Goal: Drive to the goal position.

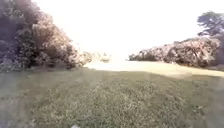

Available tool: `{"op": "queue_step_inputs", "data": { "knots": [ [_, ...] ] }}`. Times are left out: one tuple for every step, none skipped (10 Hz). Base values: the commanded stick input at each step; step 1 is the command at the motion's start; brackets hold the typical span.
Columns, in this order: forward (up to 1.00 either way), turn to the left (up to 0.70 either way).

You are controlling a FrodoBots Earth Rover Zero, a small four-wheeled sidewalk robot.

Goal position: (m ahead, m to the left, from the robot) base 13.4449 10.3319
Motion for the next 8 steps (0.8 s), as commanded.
{"op": "queue_step_inputs", "data": {
  "knots": [
    [0.7,0.0],
    [0.7,0.0],
    [0.7,0.0],
    [0.7,0.0],
    [0.3,0.0],
    [0.0,0.0],
    [0.0,0.0],
    [0.0,0.0]
  ]
}}
